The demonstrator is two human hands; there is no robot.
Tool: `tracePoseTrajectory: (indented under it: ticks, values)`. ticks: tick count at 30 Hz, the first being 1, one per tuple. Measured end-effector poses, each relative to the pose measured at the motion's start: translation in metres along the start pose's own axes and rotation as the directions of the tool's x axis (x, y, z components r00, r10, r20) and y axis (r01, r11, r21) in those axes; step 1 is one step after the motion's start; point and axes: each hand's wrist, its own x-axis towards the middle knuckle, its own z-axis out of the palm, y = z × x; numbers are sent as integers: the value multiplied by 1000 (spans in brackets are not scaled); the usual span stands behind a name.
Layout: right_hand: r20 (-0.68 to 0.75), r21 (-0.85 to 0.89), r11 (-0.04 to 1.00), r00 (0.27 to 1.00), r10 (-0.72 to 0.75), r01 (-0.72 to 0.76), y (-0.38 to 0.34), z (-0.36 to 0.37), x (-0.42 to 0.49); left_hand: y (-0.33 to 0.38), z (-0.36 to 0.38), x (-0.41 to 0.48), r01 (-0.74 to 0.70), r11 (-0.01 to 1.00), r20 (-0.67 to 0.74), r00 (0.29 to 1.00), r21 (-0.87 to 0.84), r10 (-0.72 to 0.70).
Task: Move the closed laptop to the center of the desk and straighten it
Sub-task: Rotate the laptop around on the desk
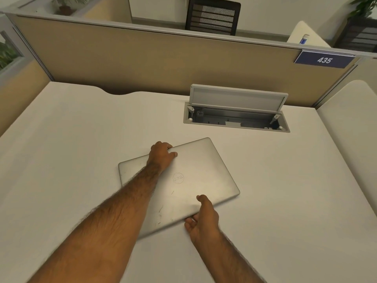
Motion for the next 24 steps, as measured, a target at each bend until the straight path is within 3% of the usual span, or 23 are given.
tracePoseTrajectory:
  ticks: [10,24]
  values:
    - [18,40,999,999,32,-33,1,0,-3,6,-11,5,24,1000,52,998,-15,-23]
    - [-12,-80,980,983,-182,181,-26,0,1,8,-36,-9,79,990,-40,996,-114,-84]
